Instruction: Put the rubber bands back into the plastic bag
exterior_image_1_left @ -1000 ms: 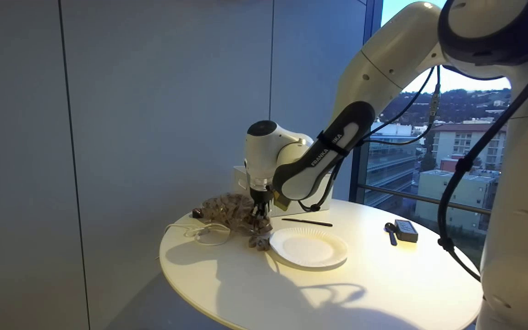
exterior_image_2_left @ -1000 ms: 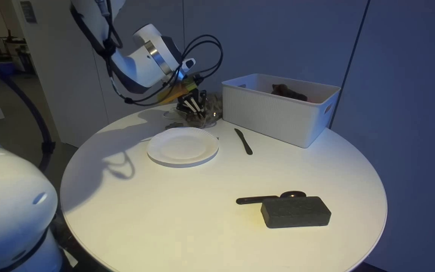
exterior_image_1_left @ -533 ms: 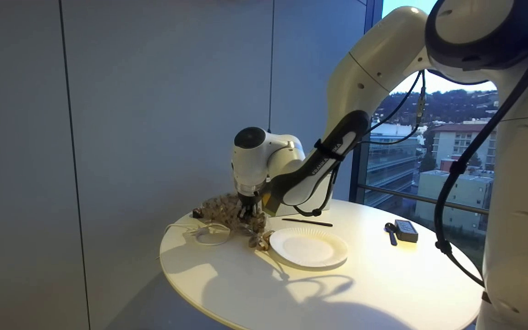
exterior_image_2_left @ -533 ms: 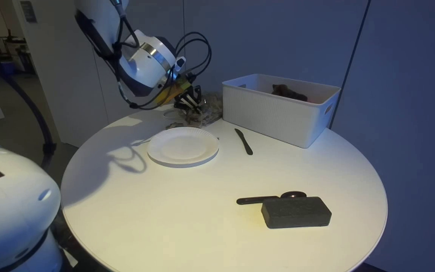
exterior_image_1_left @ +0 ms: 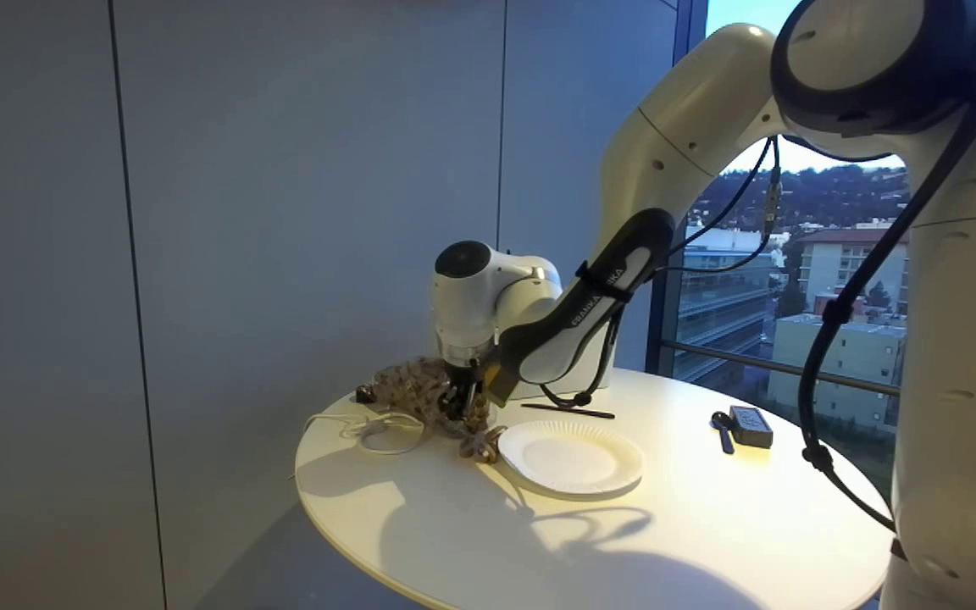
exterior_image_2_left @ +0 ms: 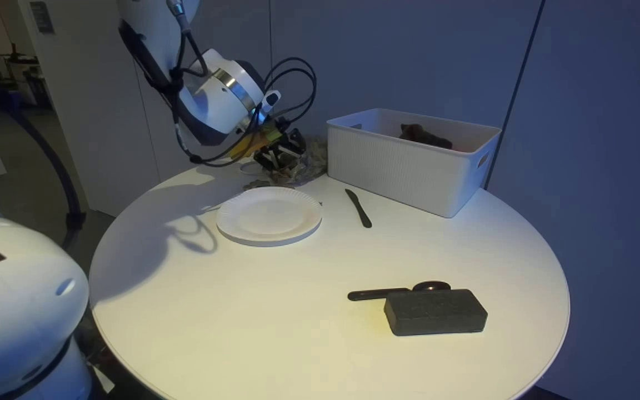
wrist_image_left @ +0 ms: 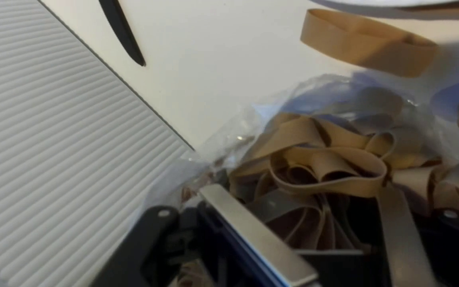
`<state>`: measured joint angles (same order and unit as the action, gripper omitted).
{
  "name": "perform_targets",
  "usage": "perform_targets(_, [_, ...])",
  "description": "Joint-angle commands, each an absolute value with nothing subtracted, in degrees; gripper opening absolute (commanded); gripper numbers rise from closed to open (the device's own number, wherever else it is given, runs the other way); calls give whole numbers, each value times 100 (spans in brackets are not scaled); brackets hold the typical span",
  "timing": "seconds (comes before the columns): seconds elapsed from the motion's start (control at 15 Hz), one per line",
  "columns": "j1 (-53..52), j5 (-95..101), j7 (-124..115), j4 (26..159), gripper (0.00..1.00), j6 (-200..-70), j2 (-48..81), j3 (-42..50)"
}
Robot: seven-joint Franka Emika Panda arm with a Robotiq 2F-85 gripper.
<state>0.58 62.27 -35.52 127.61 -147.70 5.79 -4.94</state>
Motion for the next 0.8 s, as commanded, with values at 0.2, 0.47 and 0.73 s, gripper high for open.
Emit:
perform_targets(0.2, [-179,4594,-2714,12944,100,-14776,85,-457])
perform_targets(0.47, [-248,2712,-1345,13101,100,-14896,-144,-514])
perform_targets(0.73, [-334,1185,-689,13156,100,-14134,-684,-491])
